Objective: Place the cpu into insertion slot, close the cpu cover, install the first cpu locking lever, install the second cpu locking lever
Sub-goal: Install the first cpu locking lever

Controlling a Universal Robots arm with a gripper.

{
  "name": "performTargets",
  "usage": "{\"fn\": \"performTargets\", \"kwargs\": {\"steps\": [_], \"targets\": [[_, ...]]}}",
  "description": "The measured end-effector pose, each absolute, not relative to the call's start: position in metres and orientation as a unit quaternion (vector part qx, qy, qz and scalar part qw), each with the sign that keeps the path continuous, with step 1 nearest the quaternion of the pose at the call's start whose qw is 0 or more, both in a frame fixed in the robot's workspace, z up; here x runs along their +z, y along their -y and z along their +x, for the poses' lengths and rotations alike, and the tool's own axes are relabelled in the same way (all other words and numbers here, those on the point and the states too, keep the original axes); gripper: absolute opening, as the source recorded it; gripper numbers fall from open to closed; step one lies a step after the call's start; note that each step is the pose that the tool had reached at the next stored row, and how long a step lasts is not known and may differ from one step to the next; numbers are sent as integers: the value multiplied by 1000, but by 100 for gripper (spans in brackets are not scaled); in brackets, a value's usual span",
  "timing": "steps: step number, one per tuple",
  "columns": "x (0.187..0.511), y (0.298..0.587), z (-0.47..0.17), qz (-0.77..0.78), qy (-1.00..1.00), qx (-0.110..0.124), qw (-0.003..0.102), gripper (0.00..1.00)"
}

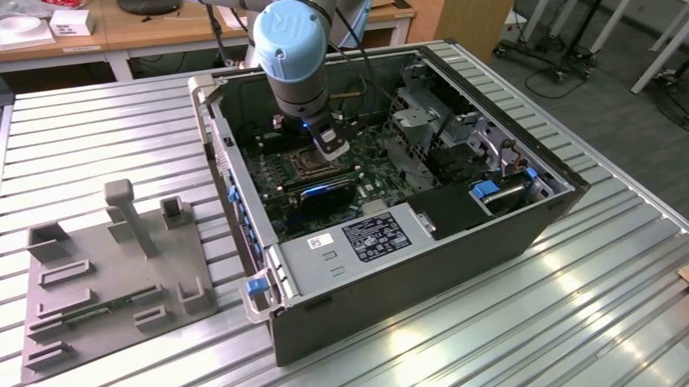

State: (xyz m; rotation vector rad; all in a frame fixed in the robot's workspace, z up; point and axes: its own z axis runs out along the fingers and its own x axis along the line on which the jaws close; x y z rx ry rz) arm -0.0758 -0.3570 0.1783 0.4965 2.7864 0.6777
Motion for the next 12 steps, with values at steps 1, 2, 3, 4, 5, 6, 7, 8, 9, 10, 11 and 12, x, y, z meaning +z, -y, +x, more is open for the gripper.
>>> {"fn": "performTargets", "kwargs": {"steps": [1,2,3,4,5,6,7,8,9,10,11,12], "targets": [[178,357,-76,169,-951,231,115,11],[178,357,-76,169,-951,231,115,11],[178,357,-76,169,-951,231,115,11],[178,357,-76,169,-951,231,115,11],[178,357,-76,170,-951,231,115,11],[178,357,-76,169,-951,231,115,11],[178,357,-76,169,-951,231,115,11],[178,357,-76,169,-951,232,115,11],[178,357,-76,168,-951,232,115,11],[178,357,-76,167,-951,232,115,11],[178,357,-76,164,-952,232,114,11],[178,357,-76,162,-952,232,113,11]]}}
